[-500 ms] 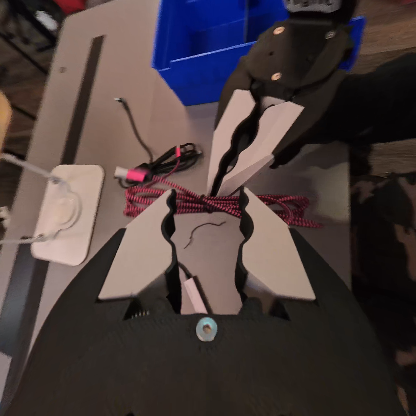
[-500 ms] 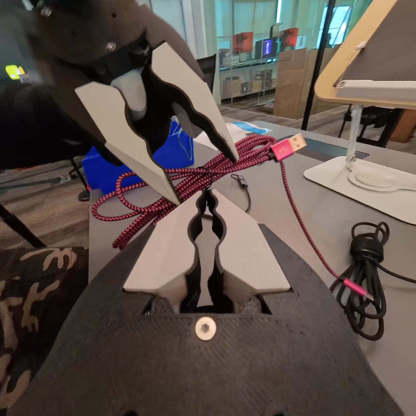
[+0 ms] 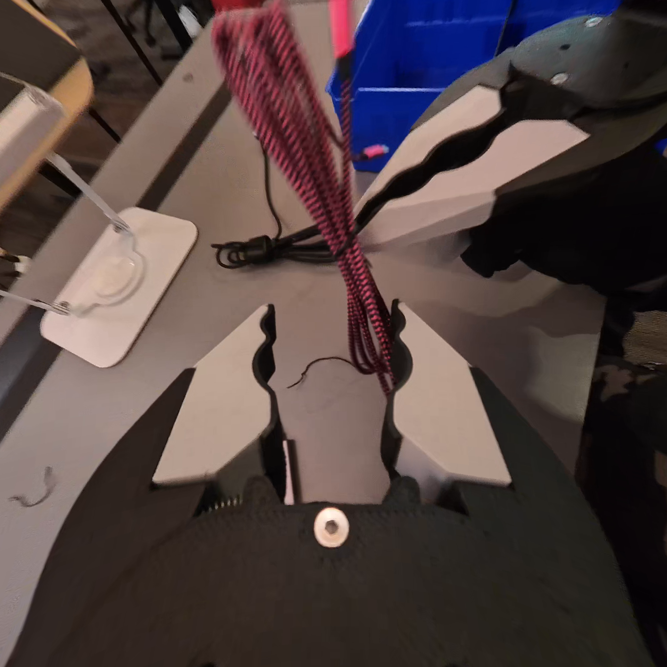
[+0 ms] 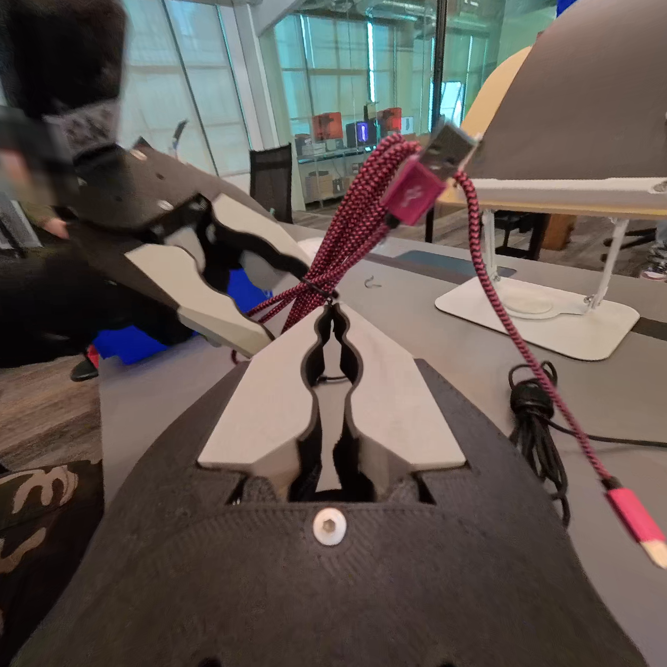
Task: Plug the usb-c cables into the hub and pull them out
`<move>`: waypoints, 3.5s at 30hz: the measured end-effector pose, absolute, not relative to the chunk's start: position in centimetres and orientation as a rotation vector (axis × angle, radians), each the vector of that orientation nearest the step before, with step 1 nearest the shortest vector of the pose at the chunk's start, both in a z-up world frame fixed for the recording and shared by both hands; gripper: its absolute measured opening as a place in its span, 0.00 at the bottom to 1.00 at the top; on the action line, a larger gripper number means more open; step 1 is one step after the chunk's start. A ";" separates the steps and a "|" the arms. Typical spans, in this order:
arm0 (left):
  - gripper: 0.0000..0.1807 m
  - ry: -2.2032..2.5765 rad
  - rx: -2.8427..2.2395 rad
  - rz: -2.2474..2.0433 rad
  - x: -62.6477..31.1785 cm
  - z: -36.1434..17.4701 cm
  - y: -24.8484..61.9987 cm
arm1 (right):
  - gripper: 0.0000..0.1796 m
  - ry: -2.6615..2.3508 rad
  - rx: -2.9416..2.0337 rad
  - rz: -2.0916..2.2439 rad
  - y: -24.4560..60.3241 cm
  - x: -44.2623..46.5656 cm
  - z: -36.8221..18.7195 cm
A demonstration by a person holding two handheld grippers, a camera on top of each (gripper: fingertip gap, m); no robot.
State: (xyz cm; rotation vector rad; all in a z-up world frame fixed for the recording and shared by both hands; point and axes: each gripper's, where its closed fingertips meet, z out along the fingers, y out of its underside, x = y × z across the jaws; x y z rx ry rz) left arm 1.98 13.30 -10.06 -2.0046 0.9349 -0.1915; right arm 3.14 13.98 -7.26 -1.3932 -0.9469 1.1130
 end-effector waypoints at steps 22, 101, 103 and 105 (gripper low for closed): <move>0.25 0.638 -2.123 -0.817 1.8 -10.4 17.0 | 0.00 -1.256 -1.212 1.135 9.6 2.2 -7.0; 0.01 0.990 -1.798 -0.248 1.6 -9.0 14.6 | 0.25 -1.042 -1.217 0.962 11.6 4.4 -4.0; 0.01 0.953 -1.808 -0.291 1.0 -8.5 14.7 | 0.18 -1.051 -1.179 0.932 11.4 4.5 -4.0; 0.01 0.945 -1.826 -0.312 0.8 -8.6 14.7 | 0.20 -1.049 -1.228 0.913 11.9 4.4 -4.7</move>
